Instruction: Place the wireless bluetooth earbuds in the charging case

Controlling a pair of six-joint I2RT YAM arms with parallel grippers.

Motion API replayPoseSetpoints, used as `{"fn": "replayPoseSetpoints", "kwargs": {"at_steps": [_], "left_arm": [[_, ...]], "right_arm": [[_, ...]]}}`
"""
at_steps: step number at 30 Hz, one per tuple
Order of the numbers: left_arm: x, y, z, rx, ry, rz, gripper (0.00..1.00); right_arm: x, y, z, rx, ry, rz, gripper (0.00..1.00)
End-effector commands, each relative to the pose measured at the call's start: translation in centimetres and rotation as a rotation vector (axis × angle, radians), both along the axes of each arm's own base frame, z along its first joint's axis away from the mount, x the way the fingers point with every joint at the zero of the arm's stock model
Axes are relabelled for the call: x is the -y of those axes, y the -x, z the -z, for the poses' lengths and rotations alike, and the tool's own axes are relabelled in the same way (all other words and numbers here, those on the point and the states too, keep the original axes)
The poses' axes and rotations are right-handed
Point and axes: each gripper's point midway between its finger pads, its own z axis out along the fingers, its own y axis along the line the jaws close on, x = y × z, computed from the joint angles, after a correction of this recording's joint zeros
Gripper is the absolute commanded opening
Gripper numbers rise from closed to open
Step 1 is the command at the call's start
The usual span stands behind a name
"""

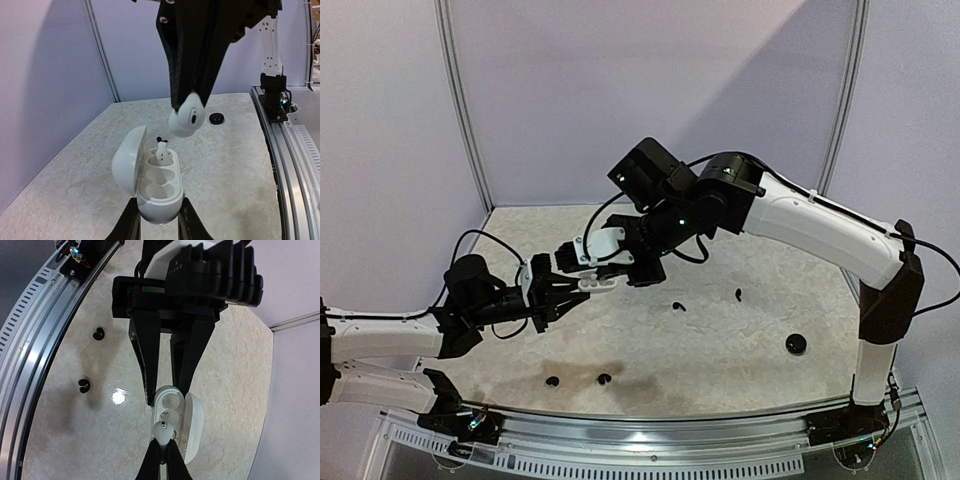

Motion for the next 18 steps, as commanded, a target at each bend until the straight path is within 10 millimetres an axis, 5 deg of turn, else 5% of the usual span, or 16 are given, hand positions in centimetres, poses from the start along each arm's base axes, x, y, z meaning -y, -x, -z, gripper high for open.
{"fn": "replayPoseSetpoints", "kwargs": {"at_steps": [1,18], "left_arm": [[0.56,0.45,-0.49,0.024,0.004,0.023,0.00],[0.71,0.65,-0.36,0.039,-0.006,0.031,0.00]], "right_arm": [[-1.07,0.69,-0.87,0.016,-0.030,-0.036,0.00],[-1.99,0.49,-0.73,0.018,-0.045,-0.030,0.00]]}}
